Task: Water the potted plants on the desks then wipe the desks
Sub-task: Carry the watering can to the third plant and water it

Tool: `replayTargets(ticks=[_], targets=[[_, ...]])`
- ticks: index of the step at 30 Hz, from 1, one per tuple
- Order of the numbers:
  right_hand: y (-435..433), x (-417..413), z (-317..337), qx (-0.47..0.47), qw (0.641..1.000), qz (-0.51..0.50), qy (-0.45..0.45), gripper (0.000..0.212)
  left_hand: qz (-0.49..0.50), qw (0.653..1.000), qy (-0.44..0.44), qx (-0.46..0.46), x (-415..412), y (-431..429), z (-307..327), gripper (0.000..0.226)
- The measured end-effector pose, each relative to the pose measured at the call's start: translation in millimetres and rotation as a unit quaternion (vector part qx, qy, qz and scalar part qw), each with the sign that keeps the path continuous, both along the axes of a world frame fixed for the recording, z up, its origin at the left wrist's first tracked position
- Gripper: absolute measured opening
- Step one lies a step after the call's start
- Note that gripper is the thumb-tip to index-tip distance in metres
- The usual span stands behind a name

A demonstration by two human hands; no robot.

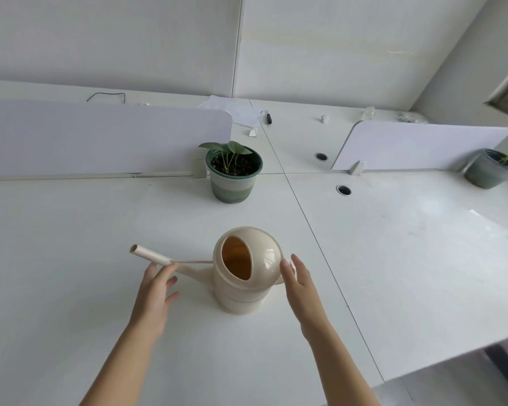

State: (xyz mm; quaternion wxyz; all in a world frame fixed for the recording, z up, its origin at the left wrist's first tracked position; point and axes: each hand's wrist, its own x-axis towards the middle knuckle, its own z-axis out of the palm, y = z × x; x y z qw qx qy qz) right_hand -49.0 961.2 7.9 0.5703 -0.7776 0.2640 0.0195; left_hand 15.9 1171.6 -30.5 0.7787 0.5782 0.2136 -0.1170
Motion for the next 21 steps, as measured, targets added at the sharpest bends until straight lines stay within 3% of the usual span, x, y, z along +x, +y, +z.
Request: replayTargets(ticks=[3,8,11,15,19,21], targets=[[1.7,1.0,-2.5,-0.009,1.0,-0.005,-0.003,0.061,-0.012,1.0,0.002,-0.021,0.2,-4.1,0.2,0.016],[2.6,16.1,-2.7,-0.082,0.996,0.035,0.021,0.076,-0.001,0.999,0.0,-0.033,2.5,-6.4,0.1,0.014],[-8.9,21.1,-9.2,-0.097,0.993,0.065,0.03,0.071,0.017,0.999,-0.007,-0.039,3.7,-8.6,0.5,0.014],[-28.8,32.7,-8.2,-0.115,0.984,0.123,0.062,0.09,0.046,0.998,-0.027,-0.032,4.8,-13.7,-3.2,0.015],[-40.7,39.6,-7.2,-0.077,0.978,0.179,0.078,0.06,0.077,0.996,-0.037,-0.022,-2.3,-25.0,-7.2,0.031],[-45.4,43.6,-9.9,-0.067,0.973,0.21,0.073,0.055,0.097,0.994,-0.039,-0.017,-8.6,-32.0,-6.1,0.038]])
